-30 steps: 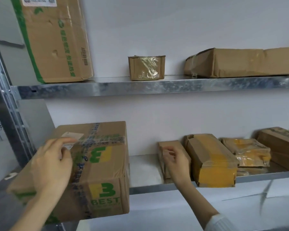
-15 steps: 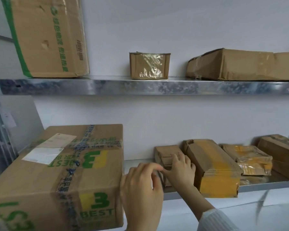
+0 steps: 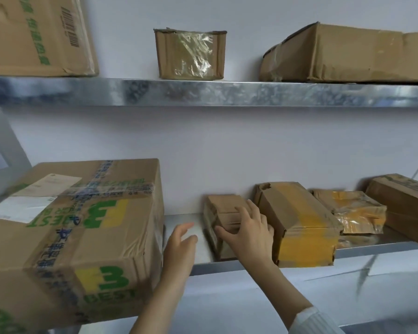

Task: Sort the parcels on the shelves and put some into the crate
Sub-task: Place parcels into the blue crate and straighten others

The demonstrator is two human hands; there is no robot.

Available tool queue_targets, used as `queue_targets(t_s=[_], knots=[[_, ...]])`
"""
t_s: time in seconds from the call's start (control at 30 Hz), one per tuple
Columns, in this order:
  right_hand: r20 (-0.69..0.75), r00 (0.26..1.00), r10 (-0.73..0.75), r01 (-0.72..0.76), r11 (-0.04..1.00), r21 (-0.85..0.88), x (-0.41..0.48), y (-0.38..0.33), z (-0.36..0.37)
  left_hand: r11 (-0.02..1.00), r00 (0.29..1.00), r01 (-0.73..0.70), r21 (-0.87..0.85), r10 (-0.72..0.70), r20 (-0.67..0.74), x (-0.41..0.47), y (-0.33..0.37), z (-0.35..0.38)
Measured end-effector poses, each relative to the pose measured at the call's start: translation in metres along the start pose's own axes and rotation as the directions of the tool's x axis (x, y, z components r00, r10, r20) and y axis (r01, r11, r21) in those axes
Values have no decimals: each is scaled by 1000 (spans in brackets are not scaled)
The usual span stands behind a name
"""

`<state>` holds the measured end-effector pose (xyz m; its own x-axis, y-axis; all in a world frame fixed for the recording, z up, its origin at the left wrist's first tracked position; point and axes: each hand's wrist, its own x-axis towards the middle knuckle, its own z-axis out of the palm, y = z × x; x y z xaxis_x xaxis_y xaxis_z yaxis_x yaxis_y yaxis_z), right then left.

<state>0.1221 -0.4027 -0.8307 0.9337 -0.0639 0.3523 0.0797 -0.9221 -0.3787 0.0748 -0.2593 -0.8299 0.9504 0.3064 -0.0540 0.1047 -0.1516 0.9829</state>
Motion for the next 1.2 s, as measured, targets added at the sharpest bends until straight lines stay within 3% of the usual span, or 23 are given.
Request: queue_targets(t_s=[0.1,0.2,0.27,0.33,0.43,0.57,0.7,0.8,0.87,0.93,1.2], knots=[[-26,1000,2,1,992,130,-4,1,-4,929,977,211,-303,-213,29,9,3,-5],[-18,998,65,-52,908,415,-4,3,-9,850,941,334,-407,-327,89,8,3,-3],[151,979,135,-202,732,651,-3,3,-10,812,925,377,-446,-355,137,4,3,2],[375,910,177,-409,537,738,-3,5,-5,799,925,375,-469,-358,130,3,4,5],[493,844,210,-531,447,720,-6,6,4,866,951,302,-400,-304,60,3,3,7],[400,894,200,-444,518,732,-12,4,11,908,956,283,-309,-292,18,-2,4,11],[159,970,182,-241,698,674,-14,-1,18,822,911,387,-418,-411,35,0,-3,14],[-114,991,-75,120,881,457,-12,-6,12,717,858,470,-516,-508,76,2,-7,10],[-120,960,-254,278,925,260,-8,-9,8,650,841,486,-584,-529,111,3,-9,8],[-107,961,-257,273,942,194,-4,-8,5,618,839,484,-619,-528,128,4,-12,9],[-82,985,-148,168,925,340,-10,-15,3,684,855,486,-543,-502,133,14,-25,10]])
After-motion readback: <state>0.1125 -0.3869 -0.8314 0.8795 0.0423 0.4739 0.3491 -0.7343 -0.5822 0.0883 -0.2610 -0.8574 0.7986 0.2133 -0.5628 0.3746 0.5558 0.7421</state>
